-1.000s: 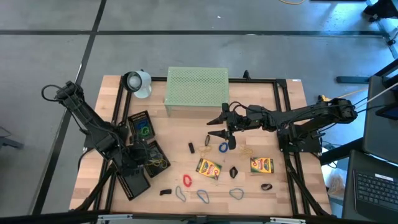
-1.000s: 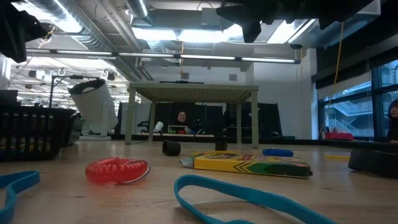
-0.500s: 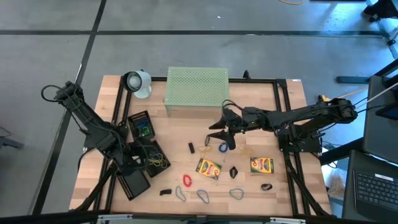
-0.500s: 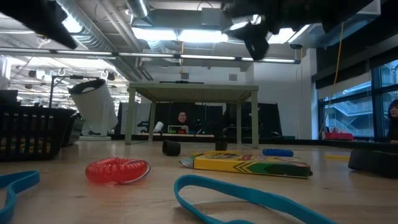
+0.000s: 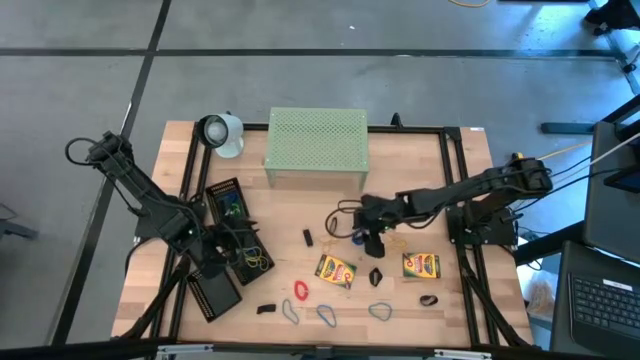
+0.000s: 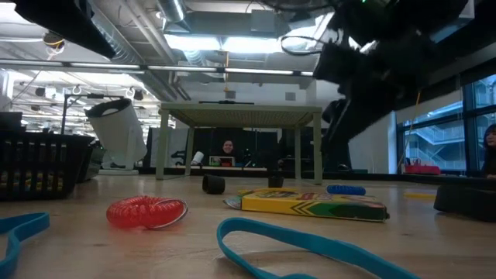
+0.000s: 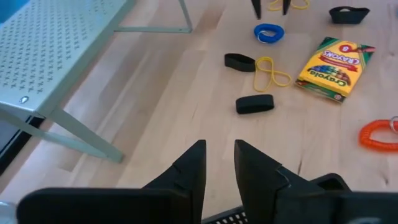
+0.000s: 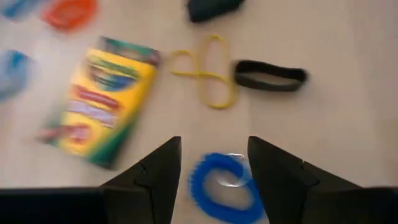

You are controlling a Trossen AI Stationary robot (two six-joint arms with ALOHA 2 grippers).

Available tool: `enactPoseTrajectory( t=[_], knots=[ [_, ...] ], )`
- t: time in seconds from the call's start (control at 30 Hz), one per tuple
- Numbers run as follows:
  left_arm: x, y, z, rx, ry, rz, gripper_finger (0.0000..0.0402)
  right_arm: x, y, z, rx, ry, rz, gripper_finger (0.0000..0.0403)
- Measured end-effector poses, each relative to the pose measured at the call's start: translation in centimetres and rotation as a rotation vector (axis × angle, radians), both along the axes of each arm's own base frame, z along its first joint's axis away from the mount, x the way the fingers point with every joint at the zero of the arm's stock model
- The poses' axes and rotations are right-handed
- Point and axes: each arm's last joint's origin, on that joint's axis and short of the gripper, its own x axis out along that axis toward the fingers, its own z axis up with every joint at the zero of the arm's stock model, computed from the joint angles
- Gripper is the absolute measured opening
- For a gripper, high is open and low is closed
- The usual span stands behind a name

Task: Pick & Place Office Desk Supplies
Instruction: Put the blue spring rubber band into the top black bin

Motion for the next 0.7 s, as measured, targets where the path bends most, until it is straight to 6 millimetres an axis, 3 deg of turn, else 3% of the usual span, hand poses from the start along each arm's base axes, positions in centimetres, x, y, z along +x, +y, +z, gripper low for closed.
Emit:
enactPoseTrajectory(
  t=[0.13,0.37,0.53,0.7],
  knots=[
    [0.1,0.1,0.0,-0.004,-0.003,0.007,0.0077,0.3,-0.5,-1.5,-0.132,0.045,-0.031,0.0187],
    [0.2,0.0,0.1,-0.013,-0.014,0.001,0.0077,0.6,-0.5,-4.4,-0.166,0.155,0.021,0.0187],
    [0.2,0.0,0.1,-0.012,-0.015,0.001,0.0077,0.8,-0.6,-4.7,-0.213,0.156,0.012,0.0182],
    [0.2,0.0,0.1,-0.011,-0.015,0.001,0.0077,0.8,-0.6,-4.7,-0.202,0.149,0.019,0.0145]
  ],
)
